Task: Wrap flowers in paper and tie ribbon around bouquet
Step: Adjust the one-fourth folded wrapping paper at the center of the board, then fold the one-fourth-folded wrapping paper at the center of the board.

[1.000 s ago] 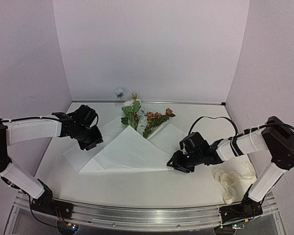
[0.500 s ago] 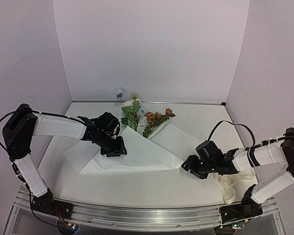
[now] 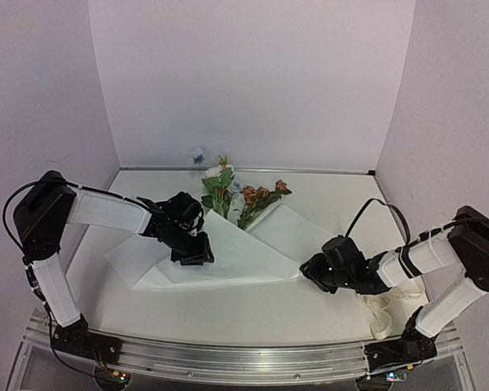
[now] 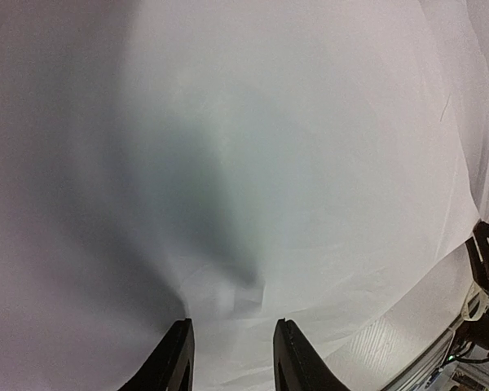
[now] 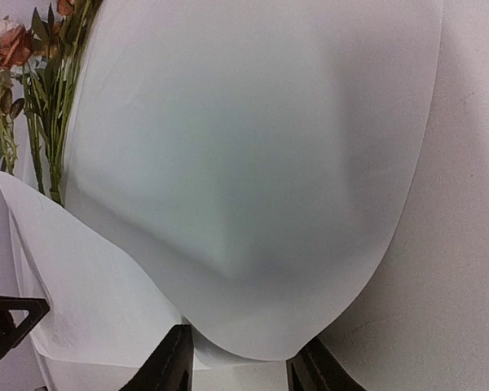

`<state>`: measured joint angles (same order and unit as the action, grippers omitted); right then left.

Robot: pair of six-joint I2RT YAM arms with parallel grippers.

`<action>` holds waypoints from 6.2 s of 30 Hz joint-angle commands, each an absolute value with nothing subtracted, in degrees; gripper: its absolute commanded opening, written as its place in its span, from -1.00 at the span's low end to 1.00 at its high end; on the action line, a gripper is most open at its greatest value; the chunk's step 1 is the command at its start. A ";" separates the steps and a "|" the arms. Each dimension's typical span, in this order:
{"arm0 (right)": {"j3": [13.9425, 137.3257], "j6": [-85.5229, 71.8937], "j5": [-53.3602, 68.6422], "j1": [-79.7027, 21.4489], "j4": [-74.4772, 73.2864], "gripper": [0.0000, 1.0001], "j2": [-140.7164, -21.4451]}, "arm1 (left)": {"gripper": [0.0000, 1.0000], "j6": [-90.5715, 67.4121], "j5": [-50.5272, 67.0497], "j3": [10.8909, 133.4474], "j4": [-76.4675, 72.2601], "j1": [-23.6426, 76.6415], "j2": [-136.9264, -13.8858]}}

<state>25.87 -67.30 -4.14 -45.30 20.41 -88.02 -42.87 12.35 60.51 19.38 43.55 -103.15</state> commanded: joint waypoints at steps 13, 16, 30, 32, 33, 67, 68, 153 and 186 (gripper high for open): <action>25.10 -62.95 -7.18 -45.26 17.50 -1.00 -87.03 | -0.28 -41.88 15.23 62.29 15.82 43.61 -104.81; 24.00 -61.02 -8.22 -45.86 17.67 -1.00 -84.61 | -0.28 -41.93 15.64 62.27 15.16 44.09 -103.71; 22.33 -57.70 -14.30 -49.77 12.37 -1.00 -77.76 | -0.30 -38.60 22.02 65.50 12.67 52.86 -102.43; 22.24 -57.66 -14.72 -49.88 11.82 -1.00 -77.42 | -0.32 -37.83 23.43 65.67 11.88 53.81 -103.58; 22.21 -57.60 -14.88 -49.98 11.63 -1.00 -77.27 | -0.32 -37.50 24.11 65.92 11.36 54.28 -104.10; 42.83 -38.37 -7.06 -58.94 -5.29 -1.00 -70.39 | -0.47 -37.25 19.38 77.32 15.89 57.55 -122.17; 43.54 -38.28 -6.92 -58.97 -5.28 -1.00 -70.88 | -0.48 -37.60 19.05 77.50 16.00 57.62 -122.30; 40.17 -44.76 1.35 -39.70 -30.09 -1.00 -61.59 | -0.09 -34.12 7.30 54.61 33.90 48.25 -78.61; 54.56 -42.82 9.22 -44.68 -23.42 -1.00 -72.70 | -1.00 -28.02 15.95 59.63 21.49 44.49 -98.82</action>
